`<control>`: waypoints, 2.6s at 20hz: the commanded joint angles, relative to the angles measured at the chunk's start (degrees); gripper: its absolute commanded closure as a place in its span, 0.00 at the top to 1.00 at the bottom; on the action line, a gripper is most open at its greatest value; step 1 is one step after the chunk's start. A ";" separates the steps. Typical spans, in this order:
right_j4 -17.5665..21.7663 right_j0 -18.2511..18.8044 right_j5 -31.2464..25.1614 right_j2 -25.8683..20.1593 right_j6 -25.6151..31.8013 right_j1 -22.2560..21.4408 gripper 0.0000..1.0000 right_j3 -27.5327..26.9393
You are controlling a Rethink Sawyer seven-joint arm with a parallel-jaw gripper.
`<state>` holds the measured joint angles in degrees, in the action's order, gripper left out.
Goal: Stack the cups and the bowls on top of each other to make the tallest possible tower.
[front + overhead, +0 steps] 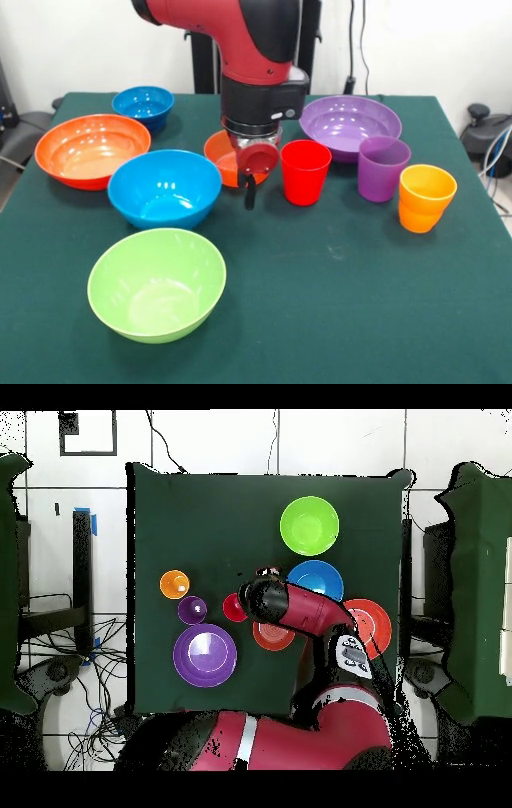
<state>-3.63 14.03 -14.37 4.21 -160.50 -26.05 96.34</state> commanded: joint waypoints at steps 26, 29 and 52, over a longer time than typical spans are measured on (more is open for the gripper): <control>11.55 5.71 -16.76 -10.07 9.15 -3.82 1.00 1.12; 12.19 5.87 -17.33 -10.37 9.50 -3.87 1.00 0.64; 15.04 4.91 -15.50 -8.98 8.11 -4.07 1.00 0.47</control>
<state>6.80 19.44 -27.05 -0.51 -160.50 -30.39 96.52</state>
